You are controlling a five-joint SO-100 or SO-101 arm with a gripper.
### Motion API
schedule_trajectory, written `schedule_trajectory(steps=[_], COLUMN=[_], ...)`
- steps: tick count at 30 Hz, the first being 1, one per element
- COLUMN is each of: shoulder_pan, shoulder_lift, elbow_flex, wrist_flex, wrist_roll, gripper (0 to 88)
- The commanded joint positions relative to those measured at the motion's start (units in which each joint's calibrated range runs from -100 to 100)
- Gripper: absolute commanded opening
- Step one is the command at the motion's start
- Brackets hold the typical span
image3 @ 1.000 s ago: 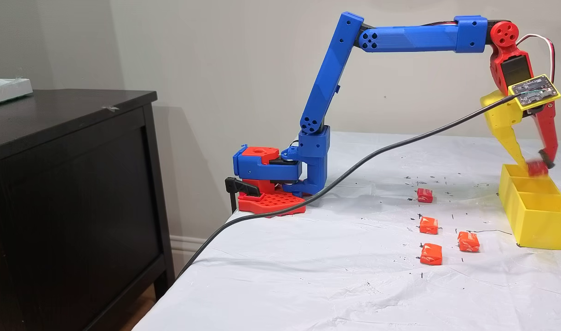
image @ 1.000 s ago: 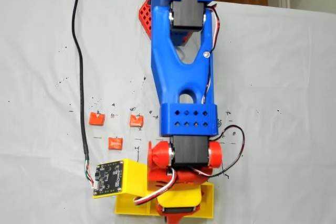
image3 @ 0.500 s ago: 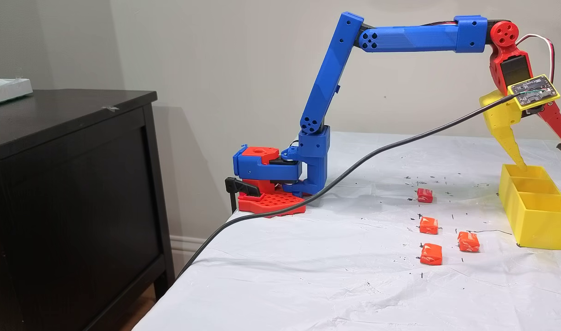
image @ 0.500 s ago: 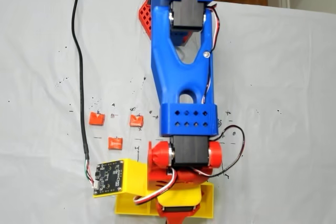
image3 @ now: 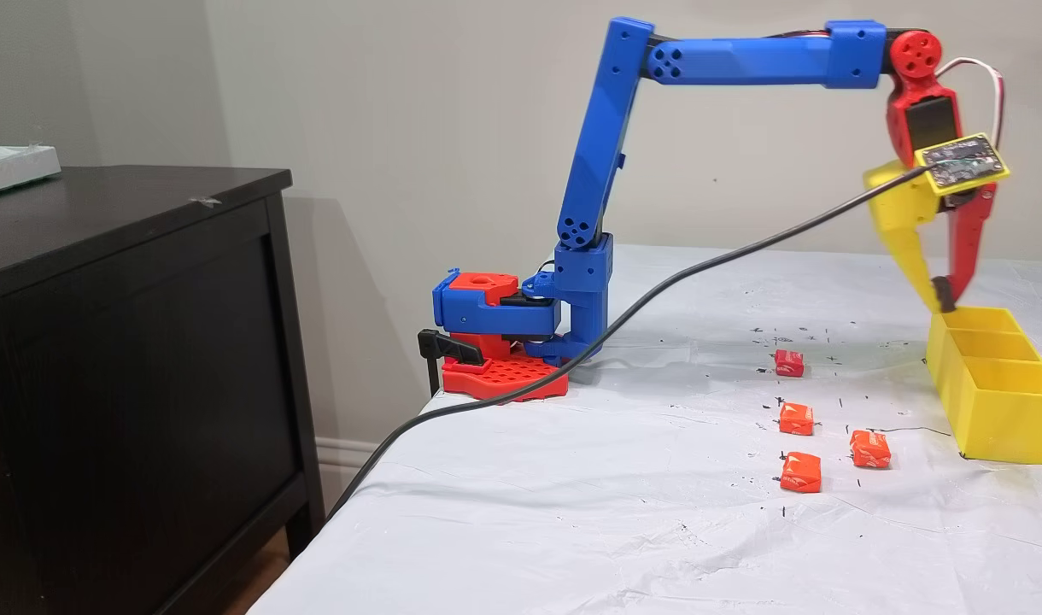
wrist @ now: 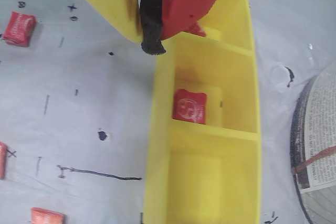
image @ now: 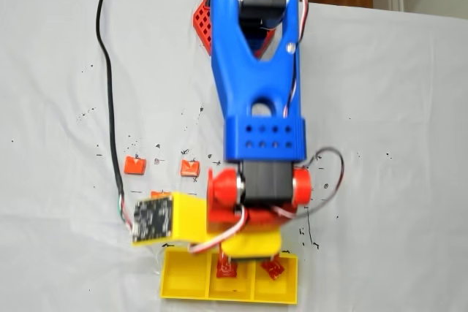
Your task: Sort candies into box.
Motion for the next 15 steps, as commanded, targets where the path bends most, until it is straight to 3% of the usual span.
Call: schedule_trajectory(steps=[1,10,15], shoulder_pan=[-0.97,-2.6,-3.14], shoulder_lift=[-14.32,-24.92,-26.62], elbow_flex=[10.37,28.94,34.22], wrist_flex=[0.13,-0.94,-1.67], wrist_roll=[1.12,3.13,3.22], gripper=[0.2,2.1,19.3])
